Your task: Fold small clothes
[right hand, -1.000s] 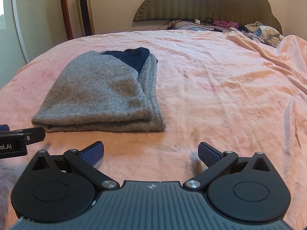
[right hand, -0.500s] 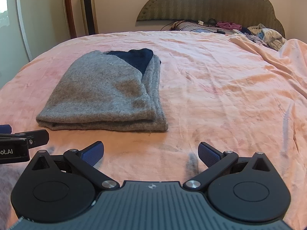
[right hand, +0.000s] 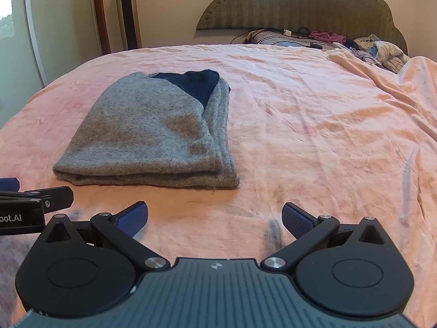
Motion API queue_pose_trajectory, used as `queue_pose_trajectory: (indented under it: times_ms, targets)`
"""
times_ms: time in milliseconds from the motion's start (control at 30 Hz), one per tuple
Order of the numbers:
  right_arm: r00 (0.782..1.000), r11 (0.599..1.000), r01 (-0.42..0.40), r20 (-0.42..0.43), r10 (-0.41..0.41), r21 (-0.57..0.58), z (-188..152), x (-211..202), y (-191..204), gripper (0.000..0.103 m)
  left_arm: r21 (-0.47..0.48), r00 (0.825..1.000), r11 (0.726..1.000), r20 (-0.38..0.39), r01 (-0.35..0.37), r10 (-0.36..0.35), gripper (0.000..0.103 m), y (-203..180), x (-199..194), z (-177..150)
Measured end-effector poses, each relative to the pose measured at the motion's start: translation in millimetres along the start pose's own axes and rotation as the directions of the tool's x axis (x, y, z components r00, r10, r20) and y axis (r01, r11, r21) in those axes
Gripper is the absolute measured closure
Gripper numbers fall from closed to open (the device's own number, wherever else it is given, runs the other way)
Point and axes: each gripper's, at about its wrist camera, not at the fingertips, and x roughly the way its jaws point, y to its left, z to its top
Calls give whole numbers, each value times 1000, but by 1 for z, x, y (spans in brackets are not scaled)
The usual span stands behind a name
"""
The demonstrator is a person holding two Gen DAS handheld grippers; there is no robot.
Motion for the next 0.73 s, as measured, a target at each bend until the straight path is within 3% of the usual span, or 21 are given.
queue_pose_trajectory:
  times_ms: [367,533,733]
  targets:
    - [1000,1000,-6,-11,6,-9,1,4,4,0,-6,1000,1000,-14,9,-9,0,5,5,2]
    - [1000,1000,-8,-15,8,-10,2,6,4,0,-23,999,1000,34,-6,7,0,8,1,-1]
    - [999,999,-32,-23,32,-14,7,6,-2,0,-28,1000,1000,-2,10,-10,0,24,9,5]
